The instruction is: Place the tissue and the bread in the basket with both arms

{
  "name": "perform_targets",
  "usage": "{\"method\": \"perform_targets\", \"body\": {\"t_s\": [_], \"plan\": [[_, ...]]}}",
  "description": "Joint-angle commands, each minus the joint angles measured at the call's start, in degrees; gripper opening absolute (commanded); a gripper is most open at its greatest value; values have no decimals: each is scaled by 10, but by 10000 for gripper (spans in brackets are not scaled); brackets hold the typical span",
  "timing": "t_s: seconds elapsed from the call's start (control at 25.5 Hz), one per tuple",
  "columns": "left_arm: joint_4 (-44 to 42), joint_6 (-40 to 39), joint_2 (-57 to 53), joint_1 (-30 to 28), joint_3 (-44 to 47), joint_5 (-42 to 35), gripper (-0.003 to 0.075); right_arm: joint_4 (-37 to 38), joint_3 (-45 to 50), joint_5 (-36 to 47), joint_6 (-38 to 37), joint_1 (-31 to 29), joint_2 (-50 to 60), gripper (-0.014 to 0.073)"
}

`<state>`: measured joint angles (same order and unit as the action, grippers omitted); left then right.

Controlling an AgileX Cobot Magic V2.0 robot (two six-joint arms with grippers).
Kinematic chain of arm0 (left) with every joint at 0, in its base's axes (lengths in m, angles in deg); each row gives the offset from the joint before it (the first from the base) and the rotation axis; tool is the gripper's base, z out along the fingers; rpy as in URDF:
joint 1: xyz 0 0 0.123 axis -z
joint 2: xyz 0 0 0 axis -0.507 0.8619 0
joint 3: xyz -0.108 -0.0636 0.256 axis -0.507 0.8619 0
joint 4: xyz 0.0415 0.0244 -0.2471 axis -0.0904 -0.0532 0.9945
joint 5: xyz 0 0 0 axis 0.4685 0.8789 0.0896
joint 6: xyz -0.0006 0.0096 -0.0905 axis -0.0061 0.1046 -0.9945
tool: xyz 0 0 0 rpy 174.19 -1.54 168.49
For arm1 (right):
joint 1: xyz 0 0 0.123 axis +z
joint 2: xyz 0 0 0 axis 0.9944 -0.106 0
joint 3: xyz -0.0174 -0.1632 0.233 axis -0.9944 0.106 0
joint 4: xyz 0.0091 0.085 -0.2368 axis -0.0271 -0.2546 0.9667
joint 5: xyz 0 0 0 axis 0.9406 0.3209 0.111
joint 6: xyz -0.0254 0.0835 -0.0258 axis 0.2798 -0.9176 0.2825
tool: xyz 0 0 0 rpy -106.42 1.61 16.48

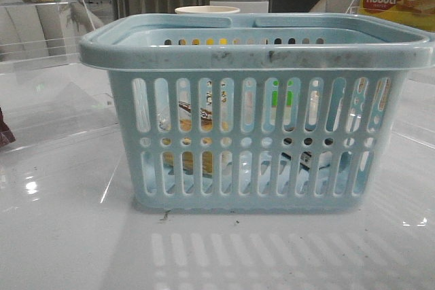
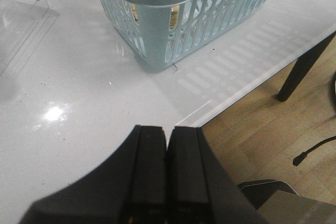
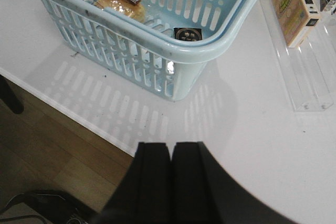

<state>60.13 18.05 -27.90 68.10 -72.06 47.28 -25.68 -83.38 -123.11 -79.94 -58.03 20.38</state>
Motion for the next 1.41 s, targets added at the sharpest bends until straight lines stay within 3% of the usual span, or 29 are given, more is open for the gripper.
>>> {"method": "perform_targets", "body": {"t_s": [0.0, 0.39, 0.82, 1.37], "plan": [[6, -5, 1, 3, -12, -46, 92, 3, -15, 36, 4, 0, -5, 29], [-21, -5, -60, -30, 65, -139, 92, 3, -15, 34, 4, 0, -6, 29], [-24, -5, -162, -151, 222, -368, 92, 3, -15, 34, 4, 0, -6, 29], [2, -5, -271, -304, 376, -532, 92, 3, -15, 34, 4, 0, -6, 29]]}}
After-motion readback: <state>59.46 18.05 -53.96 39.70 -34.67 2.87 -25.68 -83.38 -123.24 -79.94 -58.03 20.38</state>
